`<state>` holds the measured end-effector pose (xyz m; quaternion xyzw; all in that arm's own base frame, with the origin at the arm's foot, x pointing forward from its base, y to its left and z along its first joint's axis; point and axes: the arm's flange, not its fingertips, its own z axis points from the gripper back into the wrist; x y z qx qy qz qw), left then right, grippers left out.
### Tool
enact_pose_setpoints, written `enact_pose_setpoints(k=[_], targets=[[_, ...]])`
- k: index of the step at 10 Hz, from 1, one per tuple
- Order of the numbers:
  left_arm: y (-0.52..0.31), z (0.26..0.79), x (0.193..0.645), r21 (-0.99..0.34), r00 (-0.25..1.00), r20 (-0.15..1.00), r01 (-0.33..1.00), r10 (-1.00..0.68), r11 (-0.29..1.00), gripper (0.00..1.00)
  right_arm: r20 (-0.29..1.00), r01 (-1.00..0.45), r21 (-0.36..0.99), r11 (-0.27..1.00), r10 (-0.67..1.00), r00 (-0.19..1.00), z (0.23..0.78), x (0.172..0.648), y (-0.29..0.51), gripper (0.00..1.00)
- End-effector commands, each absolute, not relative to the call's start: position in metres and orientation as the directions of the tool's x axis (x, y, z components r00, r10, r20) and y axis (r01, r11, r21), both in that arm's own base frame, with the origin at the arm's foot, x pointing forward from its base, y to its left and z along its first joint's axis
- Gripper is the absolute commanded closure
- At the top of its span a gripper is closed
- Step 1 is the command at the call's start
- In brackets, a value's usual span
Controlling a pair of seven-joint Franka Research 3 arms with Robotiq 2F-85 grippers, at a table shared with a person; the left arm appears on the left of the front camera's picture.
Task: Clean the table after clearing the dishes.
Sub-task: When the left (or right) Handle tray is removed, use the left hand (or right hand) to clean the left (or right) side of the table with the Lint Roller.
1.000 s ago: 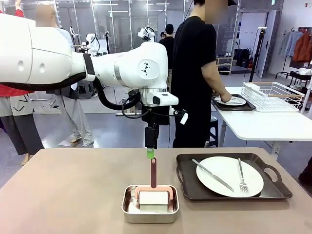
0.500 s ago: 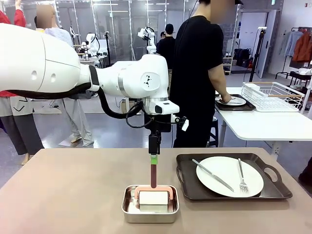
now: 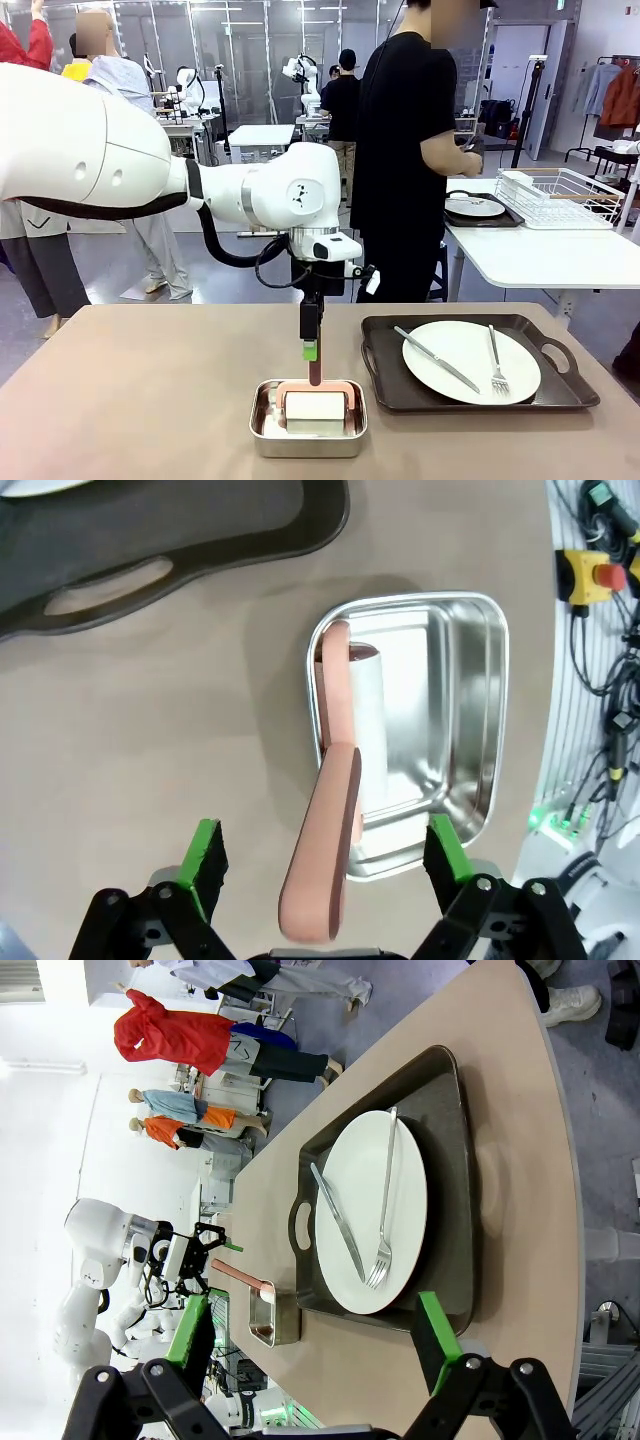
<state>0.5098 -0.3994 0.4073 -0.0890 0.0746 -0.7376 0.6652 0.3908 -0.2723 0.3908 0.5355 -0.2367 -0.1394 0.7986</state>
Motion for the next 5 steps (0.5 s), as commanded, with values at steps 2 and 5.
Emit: enact_pose_setpoints(k=[2,5], targets=[[-0.3945,0.4014,0.5002,-0.217,-0.064,0.06,0.973,-0.996,-0.075,0.1,0.233,-0.038,0.923,0.382,-0.478,0.847,0.3926,0.3877,-0.2713,0.0],[-0.3942,0.4037,0.4999,-0.217,-0.053,0.099,0.973,-0.994,-0.074,0.37,0.233,-0.038,0.923,0.382,-0.478,0.847,0.3926,0.3877,-0.2713,0.0]])
